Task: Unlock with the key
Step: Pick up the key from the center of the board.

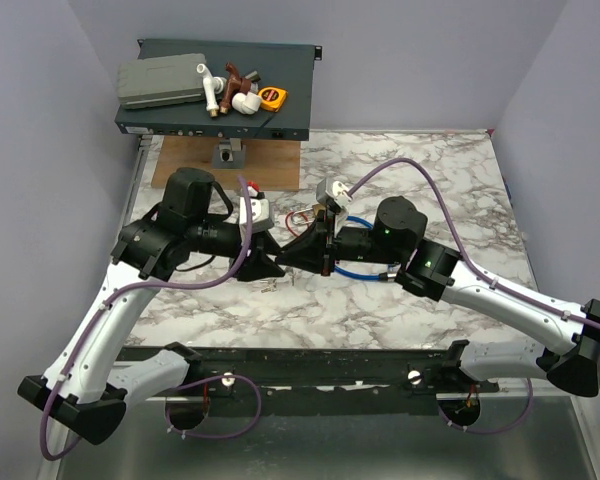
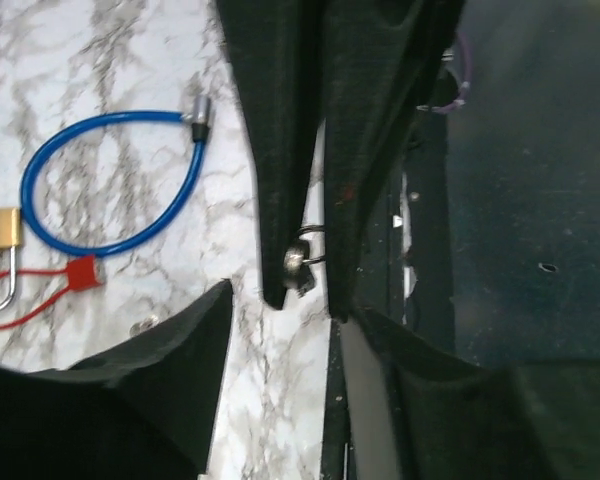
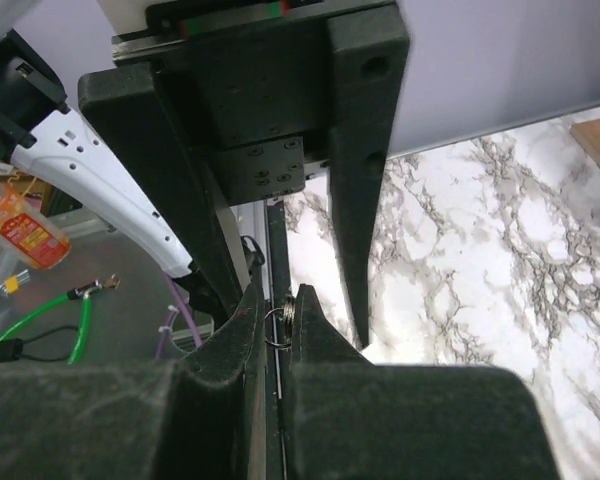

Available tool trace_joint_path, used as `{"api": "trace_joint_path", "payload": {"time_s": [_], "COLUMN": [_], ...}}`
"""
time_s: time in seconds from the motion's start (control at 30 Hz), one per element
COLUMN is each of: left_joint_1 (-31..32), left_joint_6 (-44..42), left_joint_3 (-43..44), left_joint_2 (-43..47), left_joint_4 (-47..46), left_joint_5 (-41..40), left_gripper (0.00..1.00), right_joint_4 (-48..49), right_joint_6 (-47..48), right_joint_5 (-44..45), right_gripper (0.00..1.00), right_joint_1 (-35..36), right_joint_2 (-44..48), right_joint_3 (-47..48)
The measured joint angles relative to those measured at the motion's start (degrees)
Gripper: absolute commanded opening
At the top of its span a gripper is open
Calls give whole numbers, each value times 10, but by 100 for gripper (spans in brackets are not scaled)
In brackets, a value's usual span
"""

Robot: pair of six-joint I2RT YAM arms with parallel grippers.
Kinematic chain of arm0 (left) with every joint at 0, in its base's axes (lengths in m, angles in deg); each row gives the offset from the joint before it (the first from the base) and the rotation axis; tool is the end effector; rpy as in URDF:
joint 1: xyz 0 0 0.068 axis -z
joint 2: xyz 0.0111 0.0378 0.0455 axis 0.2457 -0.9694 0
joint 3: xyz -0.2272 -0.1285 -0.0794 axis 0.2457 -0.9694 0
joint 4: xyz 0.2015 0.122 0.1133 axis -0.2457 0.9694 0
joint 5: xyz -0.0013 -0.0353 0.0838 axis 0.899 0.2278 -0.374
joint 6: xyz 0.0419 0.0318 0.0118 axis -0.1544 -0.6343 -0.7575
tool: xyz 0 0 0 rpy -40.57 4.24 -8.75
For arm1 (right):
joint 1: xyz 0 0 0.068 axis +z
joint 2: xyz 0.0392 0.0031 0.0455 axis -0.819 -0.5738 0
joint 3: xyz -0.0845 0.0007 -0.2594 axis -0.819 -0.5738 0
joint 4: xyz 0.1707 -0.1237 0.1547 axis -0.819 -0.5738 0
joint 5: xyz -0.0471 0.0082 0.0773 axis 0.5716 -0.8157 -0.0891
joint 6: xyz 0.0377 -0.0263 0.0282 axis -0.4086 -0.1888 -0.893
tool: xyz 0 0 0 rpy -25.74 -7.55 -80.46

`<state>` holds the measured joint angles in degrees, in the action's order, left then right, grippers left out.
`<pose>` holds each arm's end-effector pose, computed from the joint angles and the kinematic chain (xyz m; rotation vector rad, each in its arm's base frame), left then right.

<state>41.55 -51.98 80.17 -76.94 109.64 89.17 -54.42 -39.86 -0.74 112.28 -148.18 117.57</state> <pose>0.1457 -0.1076 0.4078 1.3386 1.6382 -1.0777 0.1381 0.2451 0.3912 -1.0280 1.3942 1.2830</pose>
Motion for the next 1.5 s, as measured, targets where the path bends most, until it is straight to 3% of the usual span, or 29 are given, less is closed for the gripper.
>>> {"api": "trace_joint_path", "payload": {"time_s": [0.03,0.1,0.67,0.7,0.73,0.83,0.97,1.17,1.37,1.5], "left_joint_1": [0,0,-7,-7,-7,-10,-12,-14,-15,-18], "left_joint_6": [8,16,-4,-4,-4,1,26,63,98,122], "left_joint_3": [0,0,9,9,9,7,-4,-52,-71,-71], "left_joint_2": [-1,-4,3,3,4,11,29,73,100,101], "left_joint_4": [-5,-7,19,19,18,3,-23,-80,-140,-175], "left_joint_5": [16,43,64,63,61,51,45,46,52,63], "left_gripper": [17,0,0,1,10,47,61,61,50,36], "right_joint_4": [3,10,14,13,12,13,29,82,139,164], "right_joint_6": [-2,-6,-5,-5,-5,-9,-28,-64,-101,-113], "right_joint_5": [-1,0,7,7,7,8,2,-6,-14,-22], "right_gripper": [1,1,1,1,1,1,1,1,1,1], "right_joint_1": [0,-1,-3,-3,-3,-4,-3,-3,-3,-3], "right_joint_2": [0,0,2,2,3,7,10,10,8,6], "right_joint_3": [0,0,0,0,0,-2,-9,-20,-42,-42]}}
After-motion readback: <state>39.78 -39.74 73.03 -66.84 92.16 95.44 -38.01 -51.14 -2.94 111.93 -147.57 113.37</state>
